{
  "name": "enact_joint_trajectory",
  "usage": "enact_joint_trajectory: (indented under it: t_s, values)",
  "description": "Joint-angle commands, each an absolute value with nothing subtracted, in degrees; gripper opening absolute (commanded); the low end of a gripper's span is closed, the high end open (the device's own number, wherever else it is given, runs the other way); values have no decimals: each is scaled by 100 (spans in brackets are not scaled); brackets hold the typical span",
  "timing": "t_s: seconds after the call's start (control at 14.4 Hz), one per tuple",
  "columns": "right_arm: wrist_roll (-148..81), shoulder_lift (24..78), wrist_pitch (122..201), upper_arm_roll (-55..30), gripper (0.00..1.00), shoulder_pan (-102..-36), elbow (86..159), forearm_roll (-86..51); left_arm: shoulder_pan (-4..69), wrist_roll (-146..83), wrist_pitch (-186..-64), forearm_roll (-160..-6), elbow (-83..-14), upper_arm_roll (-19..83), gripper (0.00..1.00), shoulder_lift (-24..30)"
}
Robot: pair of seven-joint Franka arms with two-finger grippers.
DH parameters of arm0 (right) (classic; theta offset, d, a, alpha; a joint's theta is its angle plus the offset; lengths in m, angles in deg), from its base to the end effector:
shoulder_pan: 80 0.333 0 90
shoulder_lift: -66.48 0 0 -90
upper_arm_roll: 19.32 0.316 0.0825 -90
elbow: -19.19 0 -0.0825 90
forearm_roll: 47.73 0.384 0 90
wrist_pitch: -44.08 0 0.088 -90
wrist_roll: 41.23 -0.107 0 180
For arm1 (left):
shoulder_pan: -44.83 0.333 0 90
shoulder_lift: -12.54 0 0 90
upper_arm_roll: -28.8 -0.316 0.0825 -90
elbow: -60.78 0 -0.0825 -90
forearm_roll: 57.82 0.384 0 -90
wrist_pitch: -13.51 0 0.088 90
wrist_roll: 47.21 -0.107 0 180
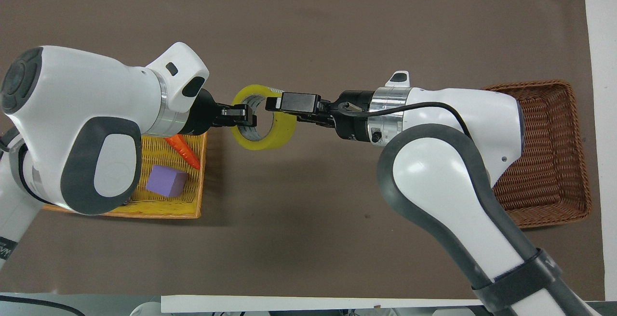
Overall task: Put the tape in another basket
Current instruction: 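Grasp the tape rim with the right gripper and open the left gripper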
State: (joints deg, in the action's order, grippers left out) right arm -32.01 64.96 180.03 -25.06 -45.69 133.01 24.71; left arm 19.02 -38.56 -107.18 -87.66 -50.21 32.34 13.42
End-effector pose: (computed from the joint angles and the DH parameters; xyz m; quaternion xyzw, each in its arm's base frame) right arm 0.5186 0.2950 0.4948 -0.8630 0.0683 -0.0622 0.4967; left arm 0.4895 -0.3024 0.5125 0.9665 -0.0643 0.0087 0.2485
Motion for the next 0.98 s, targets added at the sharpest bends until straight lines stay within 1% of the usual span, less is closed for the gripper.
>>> enact_joint_trajectory:
  t_s: [0.0, 0.21, 0.28, 0.42, 0.49, 0.56, 0.63, 0.7, 0.84, 0.91]
  values:
    - [-3253, 6437, 17961, -2529, 92, -4537, 13213, 2557, 1811, -3772, -10673, -8806, -4970, 3152, 2, 1351]
    - [-3253, 6455, 17953, -2529, 82, -4537, 13231, 2548, 1802, -3675, -10673, -8797, -4970, 3152, 2, 1351]
    - [-3244, 6455, 17952, -2529, 74, -4537, 13231, 2548, 1802, -3683, -10681, -8797, -4970, 3152, 2, 1351]
    - [-3244, 6455, 17952, -2529, 52, -4537, 13231, 2548, 1802, -3684, -10682, -8797, -4970, 3143, 2, 1351]
    - [-3244, 6455, 17944, -2521, 39, -4528, 13231, 2539, 1802, -3684, -10673, -8788, -4970, 3152, 2, 1359]
    - [-3253, 6455, 17944, -2529, 23, -4493, 13231, 2539, 1802, -3675, -10681, -8779, -4979, 3152, 3, 1359]
    - [-3253, 6455, 17944, -2529, 9, -4475, 13231, 2539, 1802, -3675, -10682, -8779, -4979, 3152, 2, 1351]
    - [-3253, 6464, 17935, -2529, 0, -4475, 13231, 2522, 1802, -3675, -10682, -8779, -4979, 3152, 2, 1351]
    - [-3244, 6464, 17847, -2529, 0, -4484, 13231, 2478, 1802, -3666, -10682, -8779, -4979, 3152, 3, 1351]
    - [-3244, 6473, 17769, -2529, 0, -4510, 13231, 2469, 1802, -3605, -10673, -8779, -4979, 3152, 4, 1359]
